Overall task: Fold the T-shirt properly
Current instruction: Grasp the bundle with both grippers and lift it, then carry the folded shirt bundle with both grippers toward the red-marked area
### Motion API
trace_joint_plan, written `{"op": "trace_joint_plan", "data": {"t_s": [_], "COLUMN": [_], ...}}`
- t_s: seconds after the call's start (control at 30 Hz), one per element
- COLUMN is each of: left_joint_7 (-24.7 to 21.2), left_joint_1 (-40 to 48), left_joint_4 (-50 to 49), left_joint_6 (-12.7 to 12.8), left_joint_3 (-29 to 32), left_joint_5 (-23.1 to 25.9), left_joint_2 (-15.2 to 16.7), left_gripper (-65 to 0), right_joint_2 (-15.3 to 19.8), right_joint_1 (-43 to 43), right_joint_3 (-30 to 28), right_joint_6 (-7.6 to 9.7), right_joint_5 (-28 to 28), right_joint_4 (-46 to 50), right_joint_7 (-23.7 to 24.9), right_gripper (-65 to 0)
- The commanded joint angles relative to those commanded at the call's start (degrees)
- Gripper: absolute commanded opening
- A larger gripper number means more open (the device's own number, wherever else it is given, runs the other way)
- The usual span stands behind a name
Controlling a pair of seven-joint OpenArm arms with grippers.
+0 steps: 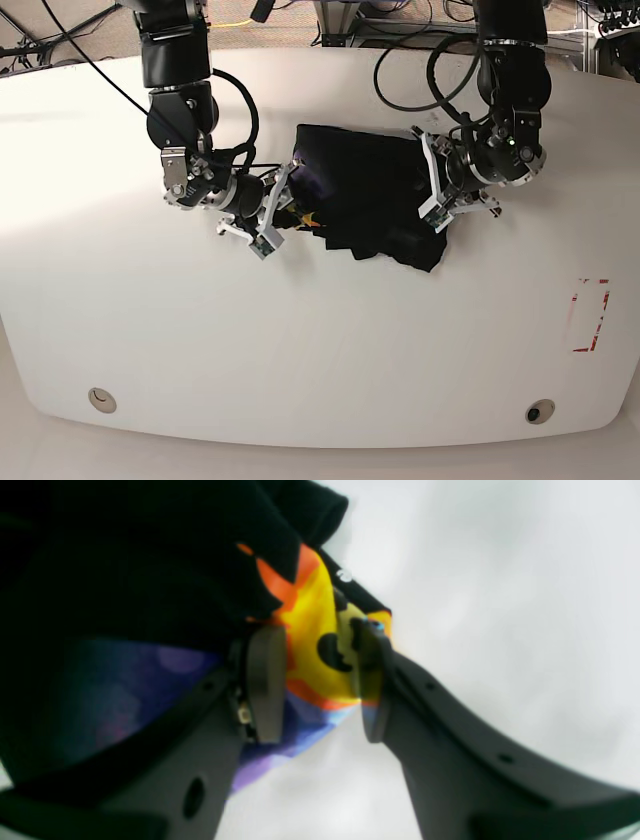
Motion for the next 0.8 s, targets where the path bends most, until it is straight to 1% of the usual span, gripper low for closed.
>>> {"op": "trace_joint_plan", "data": {"t_s": [0.1,0.13,0.2,0.3,0.37,0.43,0.47,0.53,0.6,0.7,0.8], "left_joint_7": [-3.16,-3.6,-3.96,-3.96,-3.87,-3.87,-3.78,-3.78,-3.6,-3.6,-3.6], "left_joint_1": [-5.19,-6.42,-9.14,-13.45,-14.15,-14.15,-14.42,-14.33,-14.24,-11.43,-8.7], "left_joint_4": [-6.33,-8.26,-11.87,-14.51,-11.43,-9.05,-7.47,-5.1,-1.05,4.4,7.91], "left_joint_6": [0.0,0.0,0.0,0.0,0.0,0.0,0.0,0.0,0.0,0.0,0.0], "left_joint_3": [0.09,0.09,0.09,0.09,-0.09,-0.18,-0.18,-0.18,-0.18,-0.26,0.0], "left_joint_5": [0.26,0.26,0.18,-0.09,-0.18,-0.18,-0.18,-0.18,-0.09,0.09,0.26], "left_joint_2": [-0.26,-0.53,-2.11,-2.29,-2.55,-2.55,-2.55,-2.46,-2.46,-2.64,-2.29], "left_gripper": [-50.3,-50.3,-50.3,-50.4,-50.4,-50.4,-50.4,-50.4,-50.4,-50.4,-50.4], "right_joint_2": [0.7,0.79,0.53,0.09,-0.7,-1.05,-1.93,-2.64,-3.16,-4.31,-4.75], "right_joint_1": [-3.87,-6.07,-8.97,-10.02,-11.34,-11.6,-11.52,-11.34,-11.25,-10.81,-7.74], "right_joint_3": [-0.18,-0.18,-0.26,-2.11,-4.57,-5.36,-6.07,-6.59,-5.98,-4.84,-4.57], "right_joint_6": [0.0,0.0,0.0,0.0,0.0,0.0,0.0,0.0,0.0,0.0,0.0], "right_joint_5": [0.62,0.44,0.09,0.09,0.09,0.09,0.09,0.0,0.0,0.35,0.44], "right_joint_4": [4.48,6.77,9.93,12.4,14.86,15.82,16.09,16.7,19.43,23.21,23.56], "right_joint_7": [-0.09,-0.35,-1.05,-2.2,-4.04,-4.48,-4.84,-5.36,-6.42,-8.44,-8.97], "right_gripper": [-47.2,-47.2,-47.2,-47.2,-47.2,-47.4,-47.7,-47.7,-47.7,-47.7,-47.7]}}
